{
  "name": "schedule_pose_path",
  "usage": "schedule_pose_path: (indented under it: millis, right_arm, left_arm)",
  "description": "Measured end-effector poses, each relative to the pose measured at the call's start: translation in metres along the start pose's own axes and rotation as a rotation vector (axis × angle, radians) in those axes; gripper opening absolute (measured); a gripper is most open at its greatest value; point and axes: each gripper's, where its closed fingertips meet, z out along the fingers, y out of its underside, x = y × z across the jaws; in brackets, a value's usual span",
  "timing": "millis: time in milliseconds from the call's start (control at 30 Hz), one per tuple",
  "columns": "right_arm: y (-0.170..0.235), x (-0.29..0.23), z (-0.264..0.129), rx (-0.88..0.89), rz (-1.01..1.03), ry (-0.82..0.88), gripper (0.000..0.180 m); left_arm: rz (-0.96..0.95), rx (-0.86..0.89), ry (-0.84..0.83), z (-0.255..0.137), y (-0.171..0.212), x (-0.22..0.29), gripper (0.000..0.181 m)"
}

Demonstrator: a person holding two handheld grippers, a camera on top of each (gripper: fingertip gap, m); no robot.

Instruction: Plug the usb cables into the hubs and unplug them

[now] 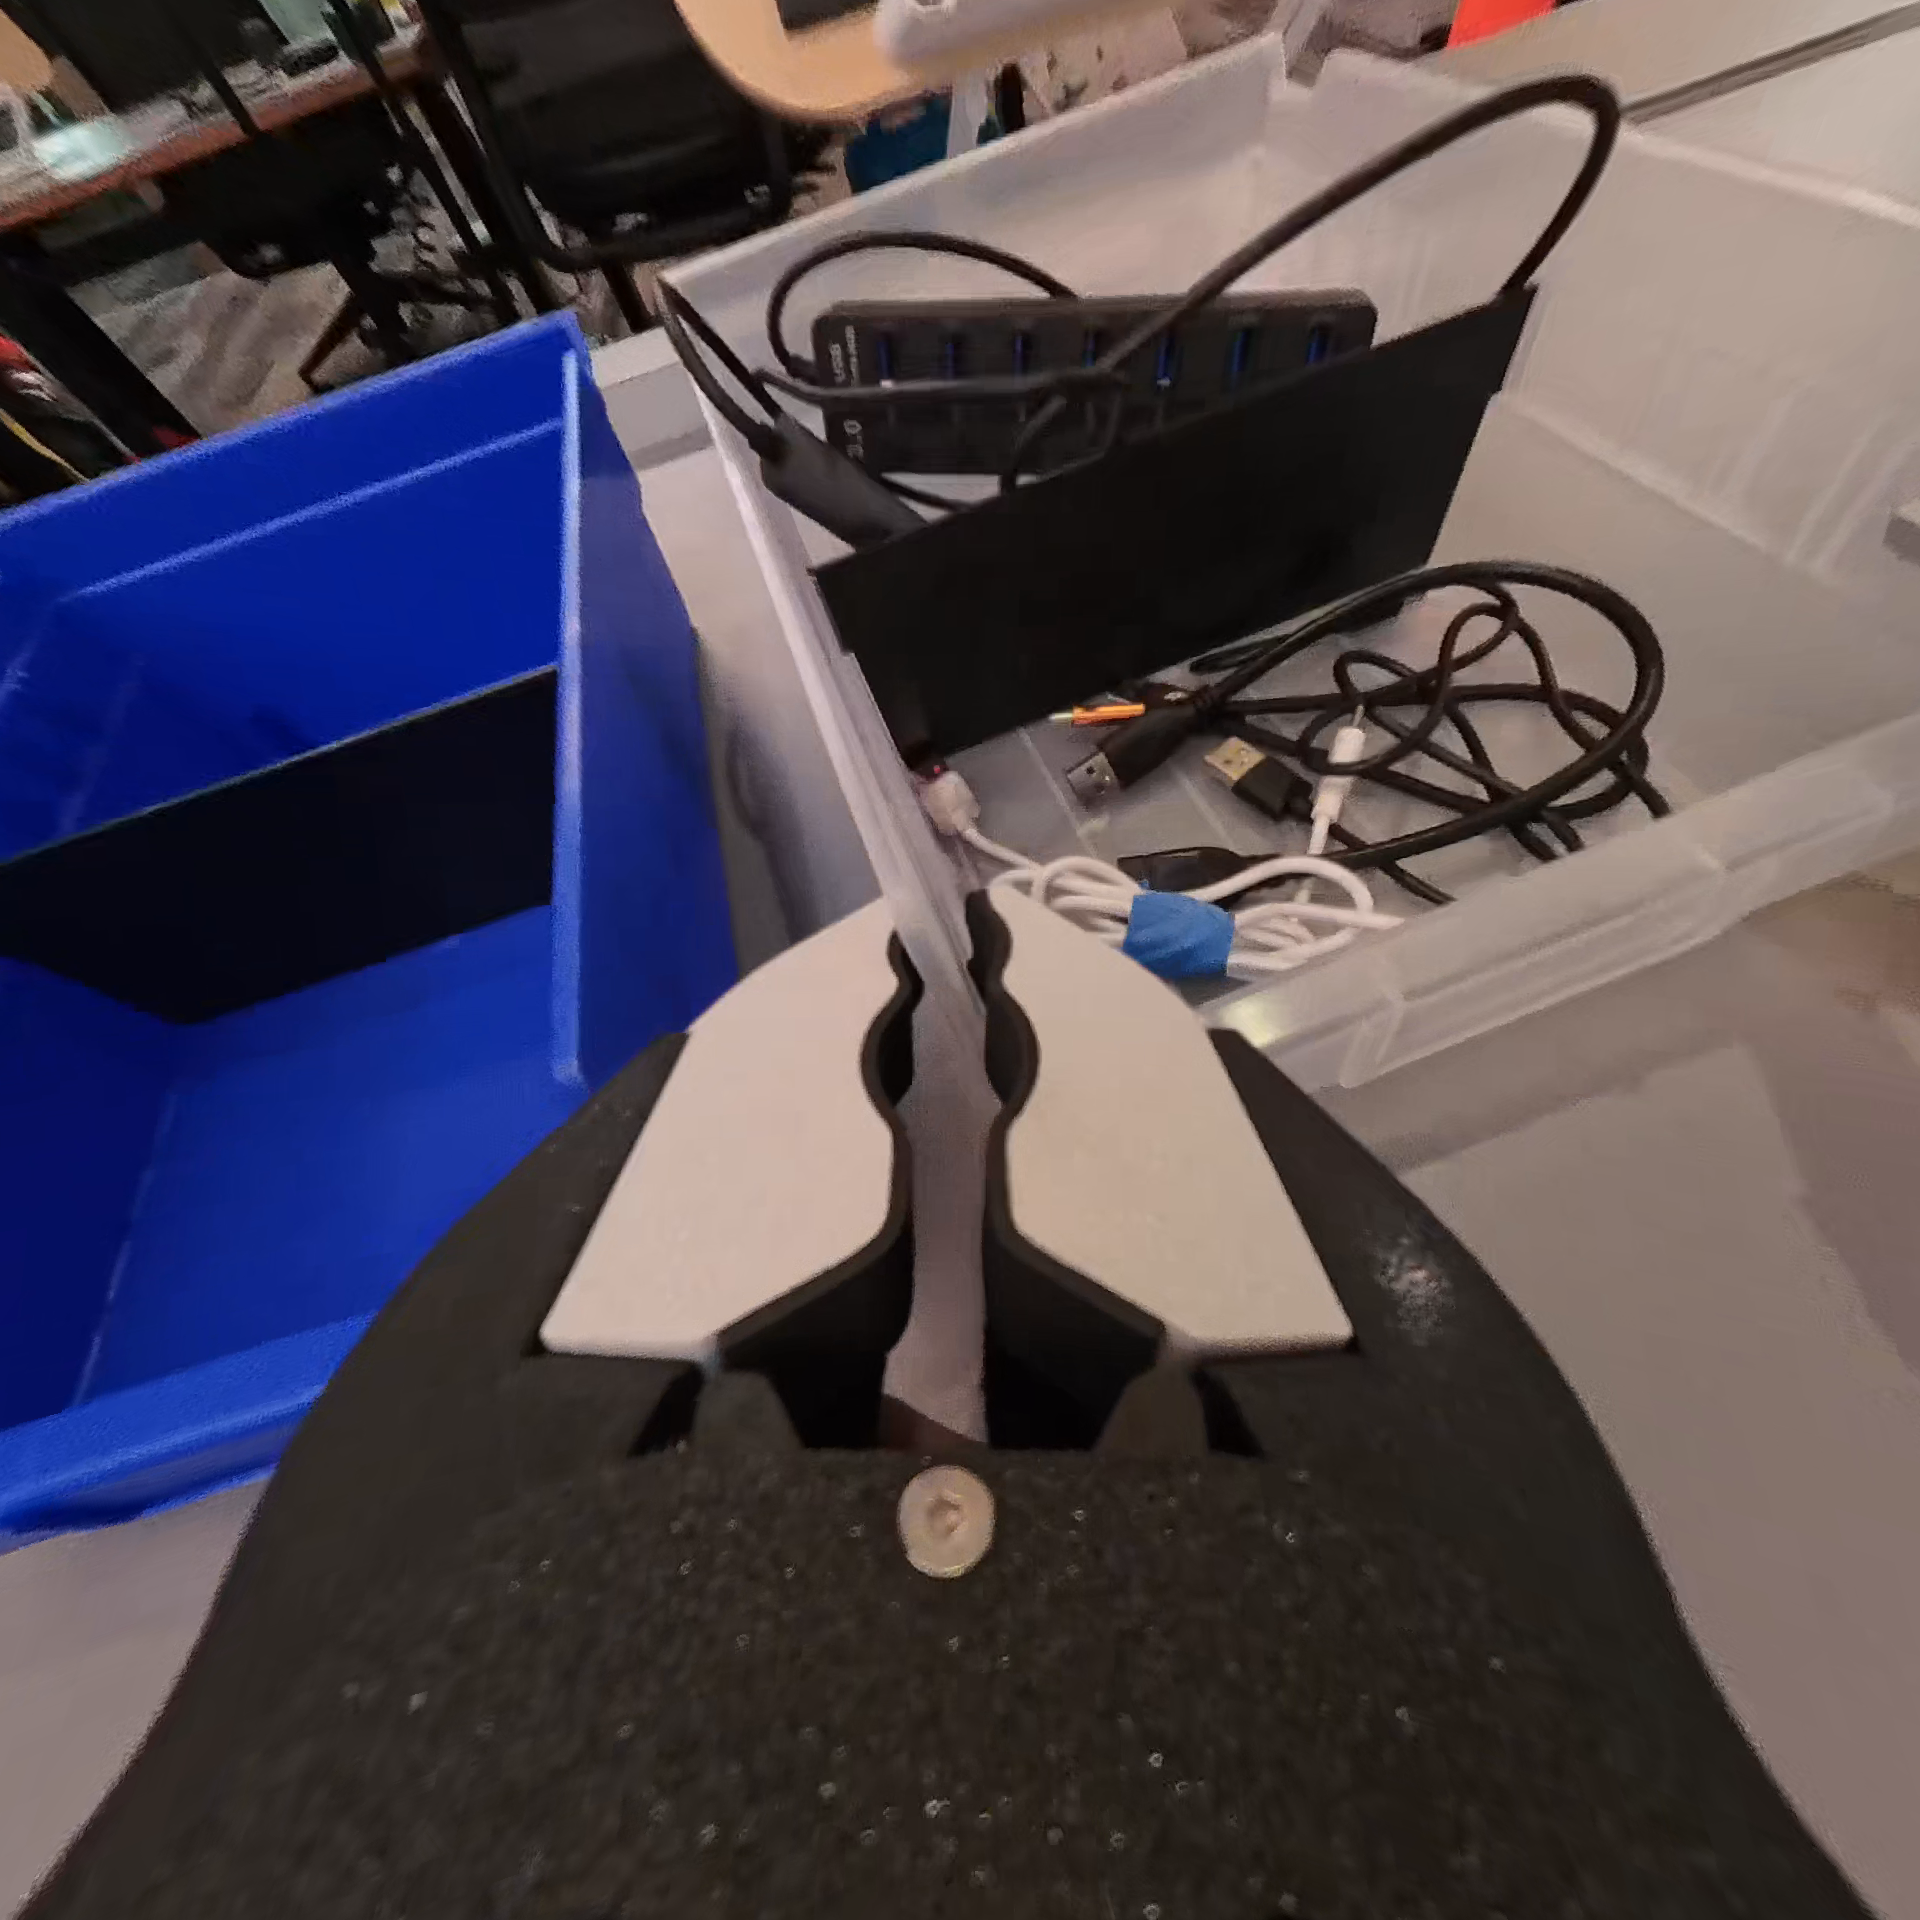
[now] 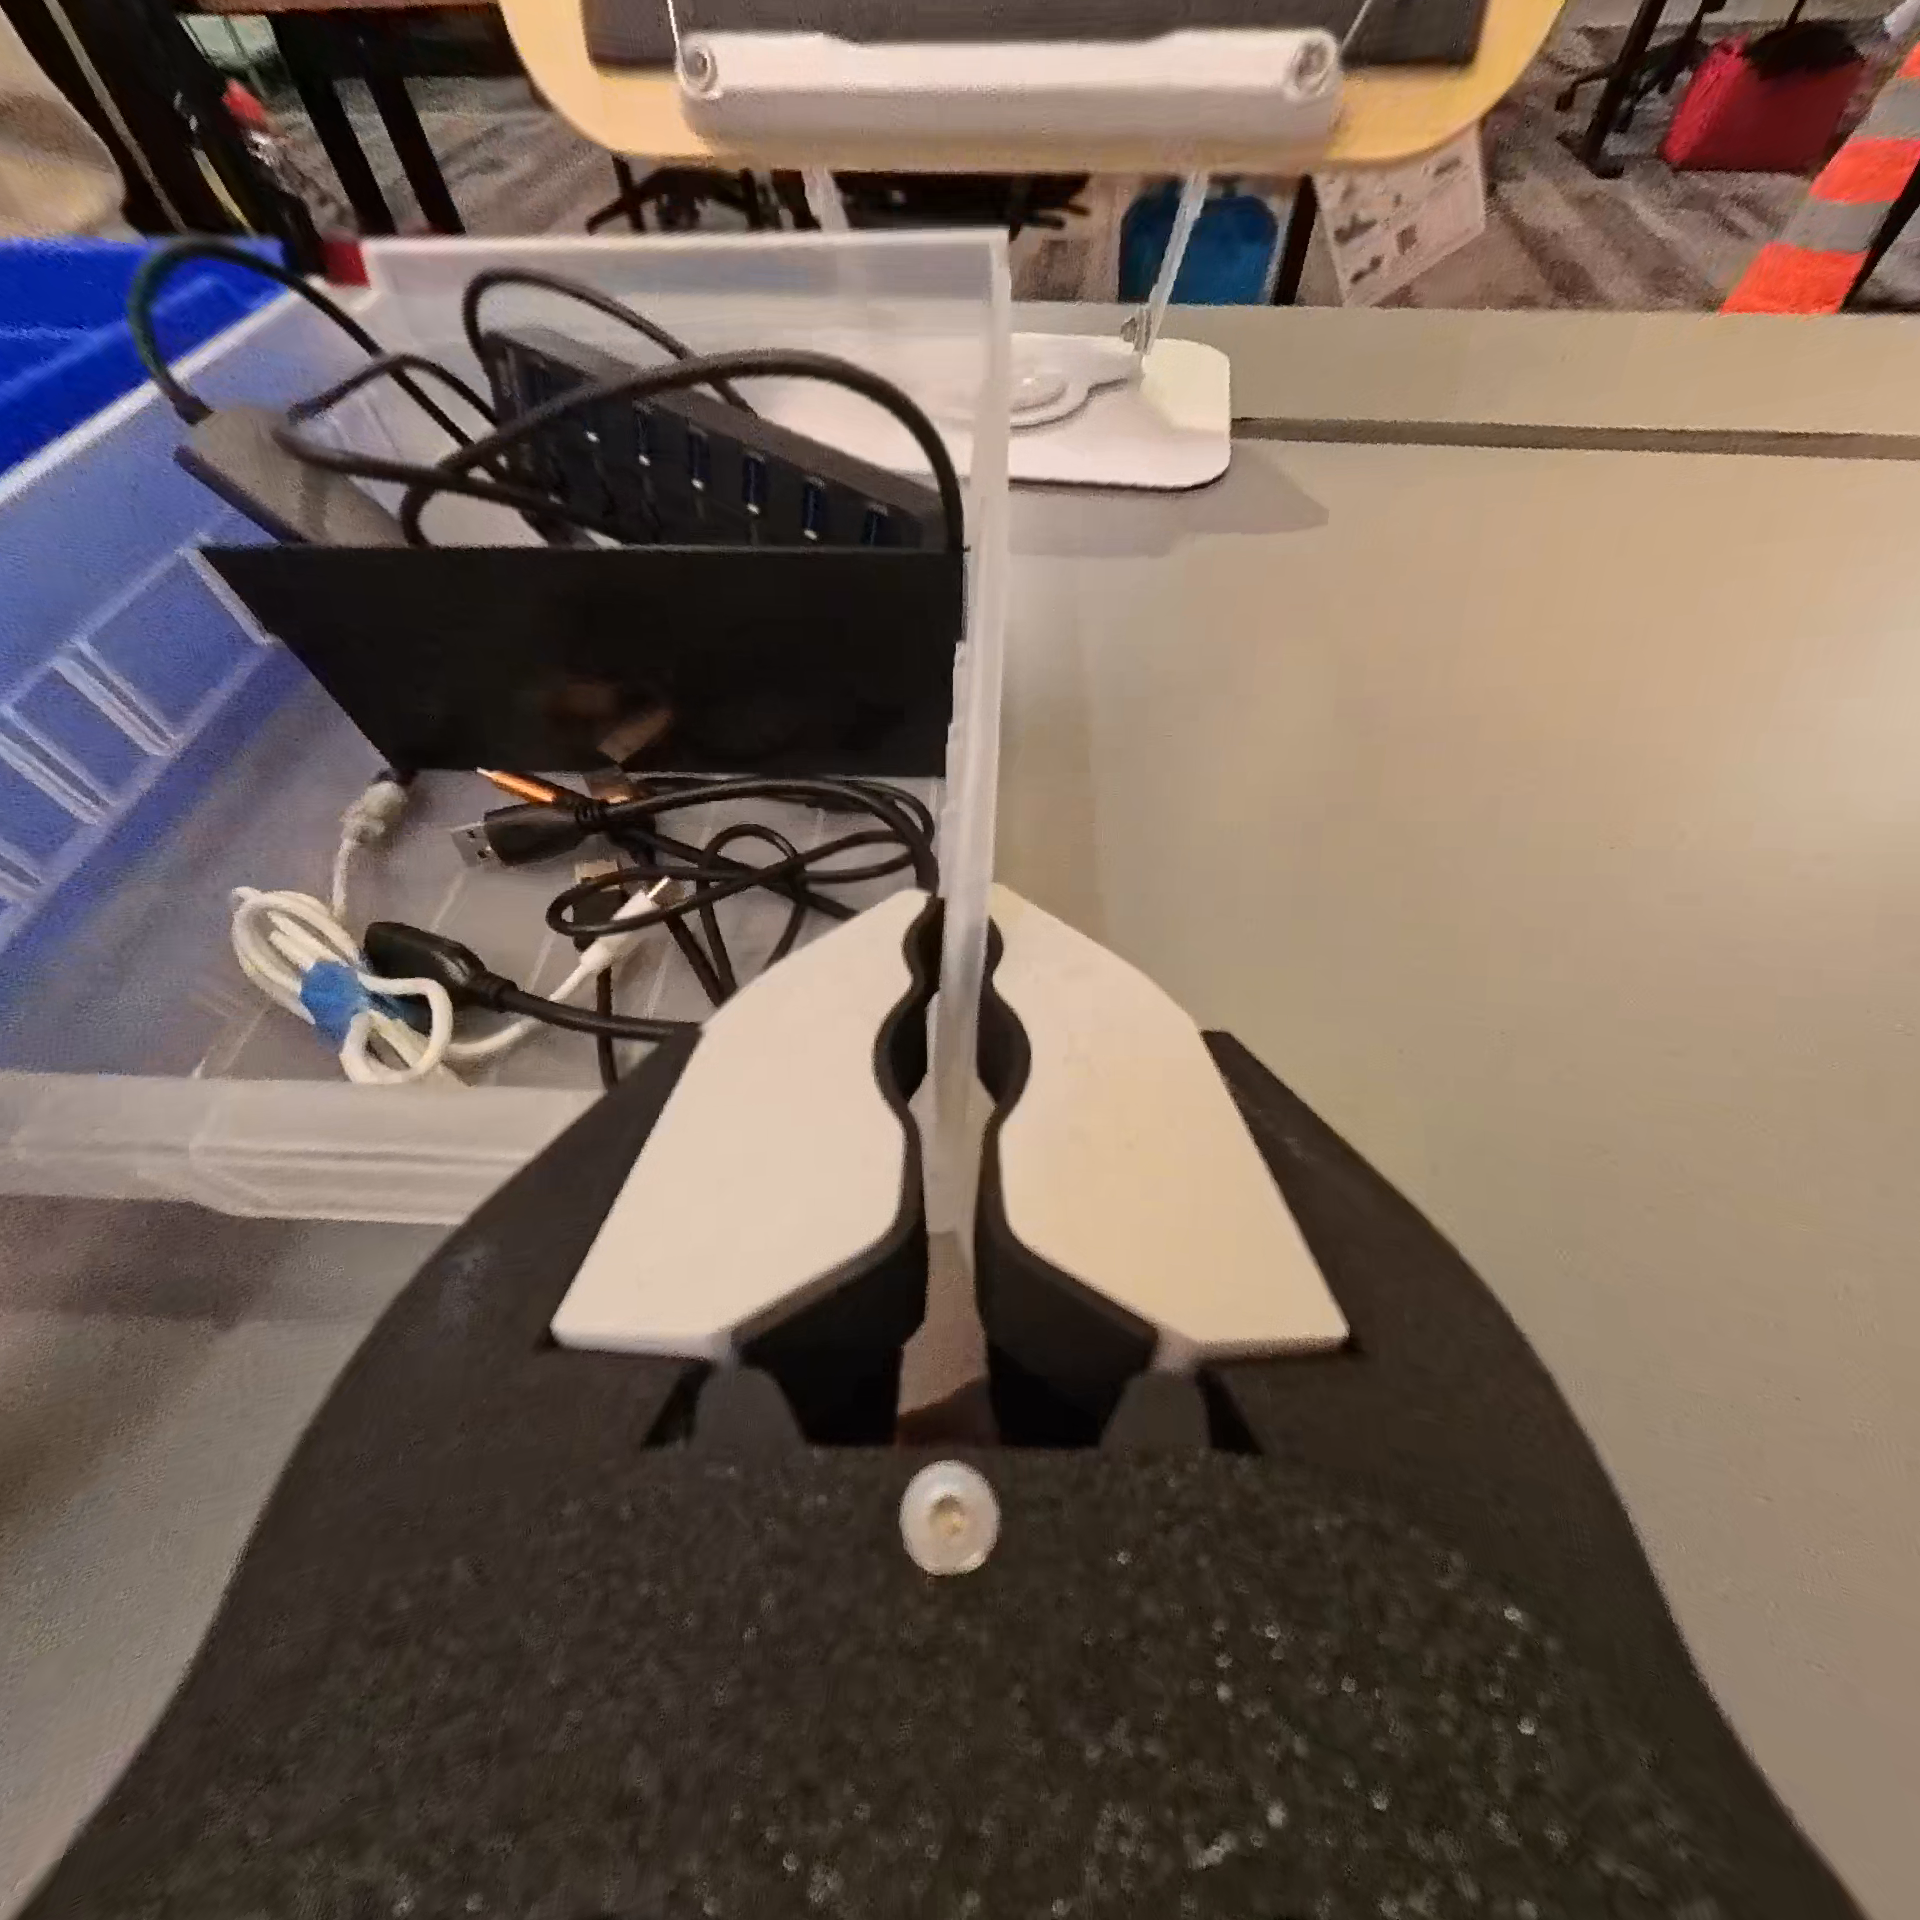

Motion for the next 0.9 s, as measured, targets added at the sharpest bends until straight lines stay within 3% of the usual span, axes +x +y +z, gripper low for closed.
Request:
schedule_pose_path:
  millis: [133,200,233,333,433,500,667,733,900]
  right_arm:
    - [0.006,-0.006,-0.009,-0.056,-0.064,-0.178,0.009]
    - [0.000,-0.012,-0.033,-0.078,0.043,-0.331,0.018]
    - [-0.005,-0.014,-0.049,-0.074,0.096,-0.403,0.023]
    - [-0.005,-0.016,-0.095,-0.048,0.109,-0.575,0.016]
    - [0.016,-0.013,-0.115,-0.062,0.009,-0.561,0.016]
    - [0.029,-0.017,-0.120,-0.071,-0.050,-0.541,0.016]
    - [0.049,-0.072,-0.117,-0.140,-0.140,-0.624,0.016]
    - [0.051,-0.105,-0.112,-0.169,-0.164,-0.676,0.017]
    - [0.044,-0.182,-0.087,-0.145,-0.266,-0.723,0.037]
  left_arm:
    - [-0.162,0.067,0.140,-0.026,-0.012,0.003,0.025]
    - [-0.276,0.138,0.143,-0.053,-0.015,-0.020,0.031]
    - [-0.322,0.152,0.128,-0.066,-0.011,-0.038,0.032]
    - [-0.411,0.128,0.001,-0.094,0.029,-0.115,0.038]
    - [-0.428,-0.021,-0.133,-0.098,0.080,-0.194,0.058]
    - [-0.452,-0.056,-0.099,-0.093,0.086,-0.219,0.065]
    - [-0.383,-0.081,-0.035,-0.046,0.072,-0.244,0.050]
    - [-0.349,-0.176,-0.027,-0.030,0.084,-0.242,0.006]
    - [-0.408,-0.164,-0.062,-0.044,0.093,-0.230,0.004]
